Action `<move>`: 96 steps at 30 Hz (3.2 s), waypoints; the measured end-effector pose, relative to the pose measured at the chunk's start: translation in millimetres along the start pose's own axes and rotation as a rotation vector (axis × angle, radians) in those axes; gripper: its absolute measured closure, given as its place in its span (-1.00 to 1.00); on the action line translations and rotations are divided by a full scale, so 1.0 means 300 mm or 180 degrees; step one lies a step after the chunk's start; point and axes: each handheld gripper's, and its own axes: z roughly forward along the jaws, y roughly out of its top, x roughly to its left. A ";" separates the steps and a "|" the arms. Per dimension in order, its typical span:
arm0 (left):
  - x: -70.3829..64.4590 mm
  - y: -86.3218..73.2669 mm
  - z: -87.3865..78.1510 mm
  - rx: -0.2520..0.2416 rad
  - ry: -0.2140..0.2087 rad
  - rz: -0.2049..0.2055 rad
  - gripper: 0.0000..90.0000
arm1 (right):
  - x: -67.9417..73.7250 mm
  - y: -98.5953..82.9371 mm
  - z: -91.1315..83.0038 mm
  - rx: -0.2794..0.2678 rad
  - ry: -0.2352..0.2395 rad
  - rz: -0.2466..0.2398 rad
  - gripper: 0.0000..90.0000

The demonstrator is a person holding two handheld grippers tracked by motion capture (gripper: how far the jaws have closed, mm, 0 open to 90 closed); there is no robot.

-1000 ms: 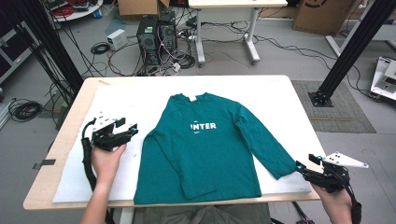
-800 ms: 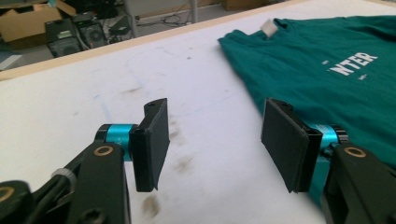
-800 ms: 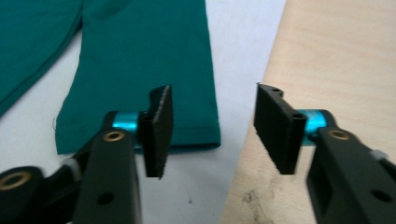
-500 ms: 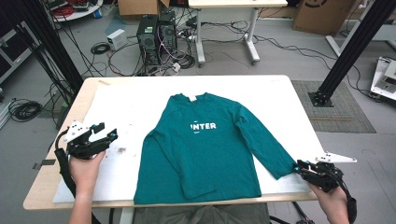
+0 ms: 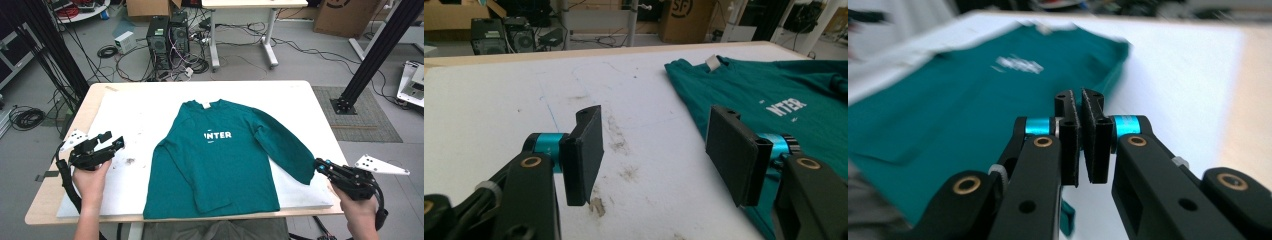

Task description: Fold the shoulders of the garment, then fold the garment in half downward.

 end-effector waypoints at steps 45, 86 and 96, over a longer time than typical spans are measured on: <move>-0.090 0.028 0.071 0.0170 -0.0289 0.0223 -0.18 | 0.250 0.272 0.453 -0.0151 0.0038 -0.0594 -0.13; -0.207 0.178 0.203 0.0274 -0.0679 0.0083 -0.27 | 0.018 0.372 0.455 -0.0213 -0.0643 -0.0436 -0.14; -0.188 0.195 0.425 0.0404 -0.0598 0.0064 -0.26 | -0.040 0.444 0.611 -0.0082 -0.0583 -0.0438 -0.10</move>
